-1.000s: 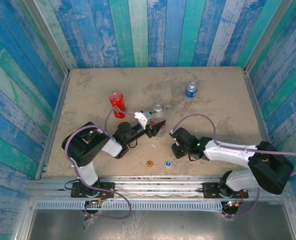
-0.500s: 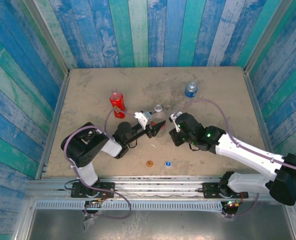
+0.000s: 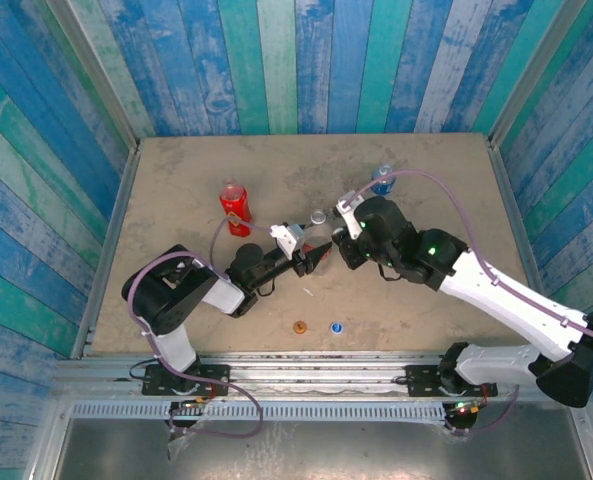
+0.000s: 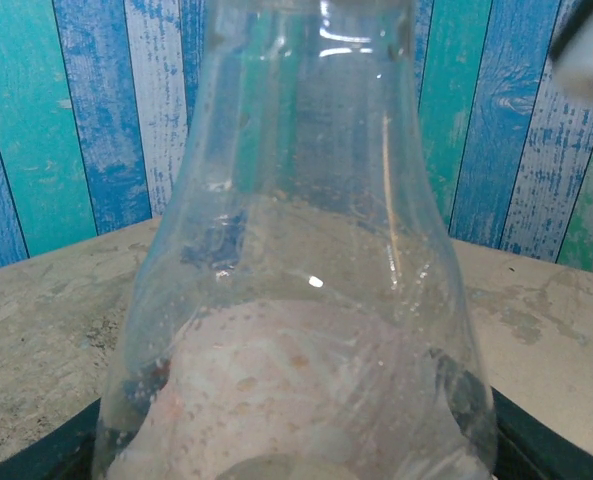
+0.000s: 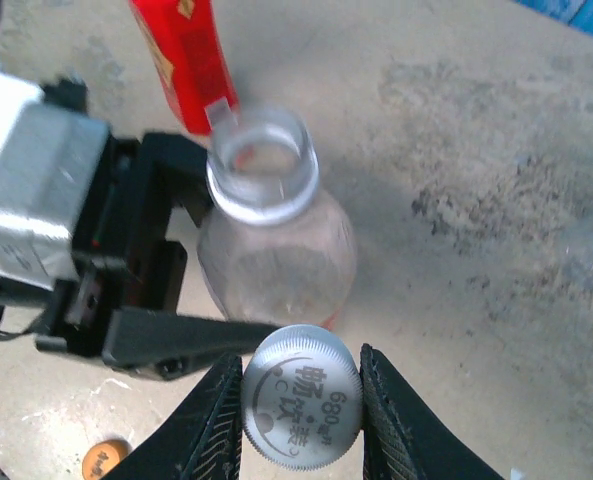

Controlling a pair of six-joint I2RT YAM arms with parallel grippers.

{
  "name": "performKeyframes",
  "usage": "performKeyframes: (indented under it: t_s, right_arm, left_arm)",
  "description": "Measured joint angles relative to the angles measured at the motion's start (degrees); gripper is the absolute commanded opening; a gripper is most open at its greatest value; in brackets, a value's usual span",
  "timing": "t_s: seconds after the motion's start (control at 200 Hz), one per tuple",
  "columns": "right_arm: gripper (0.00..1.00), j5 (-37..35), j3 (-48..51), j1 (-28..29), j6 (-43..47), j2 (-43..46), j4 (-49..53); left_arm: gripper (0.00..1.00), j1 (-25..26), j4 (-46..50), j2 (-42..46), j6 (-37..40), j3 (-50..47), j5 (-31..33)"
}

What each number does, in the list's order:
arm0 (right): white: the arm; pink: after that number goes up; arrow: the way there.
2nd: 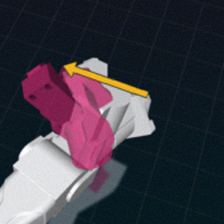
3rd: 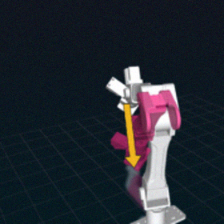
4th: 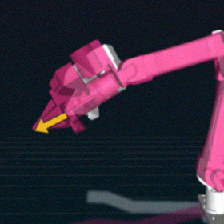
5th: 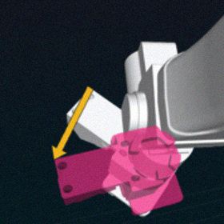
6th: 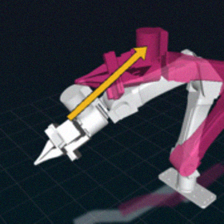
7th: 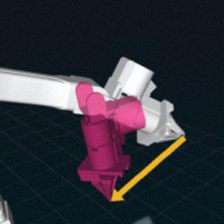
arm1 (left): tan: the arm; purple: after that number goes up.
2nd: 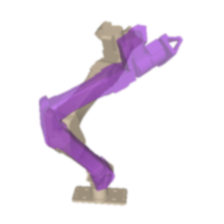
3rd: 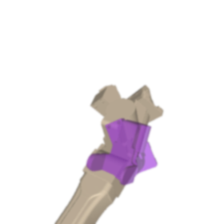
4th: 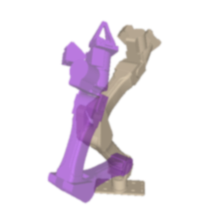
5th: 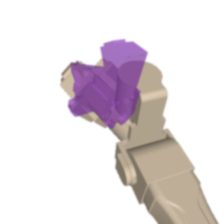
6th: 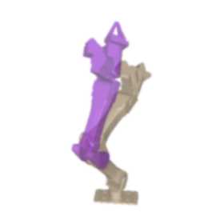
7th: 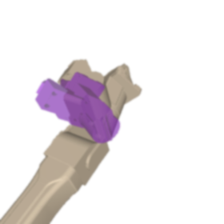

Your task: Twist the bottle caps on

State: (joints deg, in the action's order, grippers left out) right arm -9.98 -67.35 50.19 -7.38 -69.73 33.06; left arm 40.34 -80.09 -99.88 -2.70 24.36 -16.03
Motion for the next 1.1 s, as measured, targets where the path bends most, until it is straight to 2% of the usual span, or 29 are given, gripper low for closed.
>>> performKeyframes:
  t_s: [0.38, 0.866, 1.101]
  right_arm:
    - [0.28, 2.6, -12.7, -0.4, 4.4, -9.0, 1.8]
    - [0.28, 3.9, -14.9, -1.8, 4.5, -13.0, 3.6]
    - [0.30, 5.6, -21.6, -2.3, 4.1, -17.3, 10.0]
  left_arm:
    - [0.66, 0.0, 0.0, 0.0, 0.6, 0.0, -0.7]
    - [0.64, -0.1, 0.3, 0.1, 1.2, 0.0, -0.9]
    - [0.63, -0.4, 0.5, 0.2, 1.1, 0.0, -0.8]
